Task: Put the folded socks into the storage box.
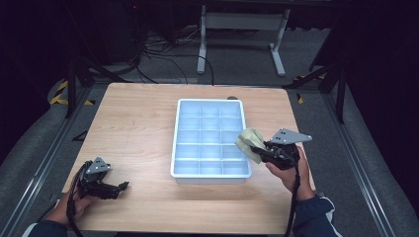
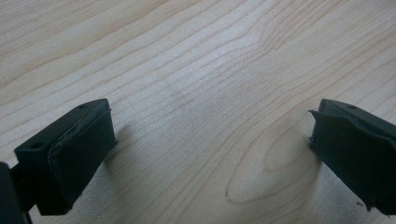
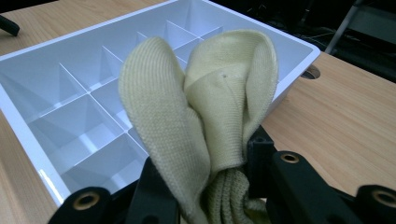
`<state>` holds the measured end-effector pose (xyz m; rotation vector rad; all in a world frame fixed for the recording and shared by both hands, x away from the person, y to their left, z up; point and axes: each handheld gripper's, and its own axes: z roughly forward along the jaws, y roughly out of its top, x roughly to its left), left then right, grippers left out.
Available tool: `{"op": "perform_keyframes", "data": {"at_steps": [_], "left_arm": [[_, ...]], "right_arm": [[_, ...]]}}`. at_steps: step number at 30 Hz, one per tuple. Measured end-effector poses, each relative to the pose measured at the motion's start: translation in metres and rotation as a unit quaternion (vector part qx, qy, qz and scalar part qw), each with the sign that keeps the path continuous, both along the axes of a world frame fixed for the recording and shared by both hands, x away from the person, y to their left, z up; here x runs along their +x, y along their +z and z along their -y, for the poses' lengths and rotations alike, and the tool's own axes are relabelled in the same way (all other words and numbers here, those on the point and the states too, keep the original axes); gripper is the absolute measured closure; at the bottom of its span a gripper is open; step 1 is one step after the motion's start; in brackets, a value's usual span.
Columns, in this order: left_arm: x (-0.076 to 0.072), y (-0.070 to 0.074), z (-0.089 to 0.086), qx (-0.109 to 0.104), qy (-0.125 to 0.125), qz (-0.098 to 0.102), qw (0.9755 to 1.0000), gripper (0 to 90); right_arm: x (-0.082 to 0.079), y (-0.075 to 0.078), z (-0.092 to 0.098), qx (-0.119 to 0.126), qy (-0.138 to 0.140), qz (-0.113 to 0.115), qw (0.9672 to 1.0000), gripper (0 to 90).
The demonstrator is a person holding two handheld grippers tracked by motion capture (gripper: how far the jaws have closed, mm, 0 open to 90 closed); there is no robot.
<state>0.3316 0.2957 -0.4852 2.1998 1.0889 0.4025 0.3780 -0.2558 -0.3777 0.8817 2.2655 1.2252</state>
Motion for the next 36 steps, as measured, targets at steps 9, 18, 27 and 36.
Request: {"op": "perform_keyframes", "data": {"at_steps": [9,18,27,36], "left_arm": [[0.000,0.000,0.000,0.000,0.000,0.000,1.0000,0.1],[0.000,0.000,0.000,0.002,-0.002,-0.003,1.0000,0.0],[0.000,0.000,0.000,0.002,-0.002,-0.003,1.0000,0.0],[0.000,0.000,0.000,0.002,-0.002,-0.003,1.0000,0.0]], "right_arm": [[0.010,0.003,-0.014,-0.029,0.017,-0.006,0.9994,72.2],[0.019,0.001,-0.030,-0.056,0.031,-0.012,0.9979,72.3],[0.025,-0.003,-0.042,-0.081,0.037,-0.020,0.9958,72.3],[0.031,-0.007,-0.053,-0.103,0.045,-0.029,0.9932,72.3]]}}
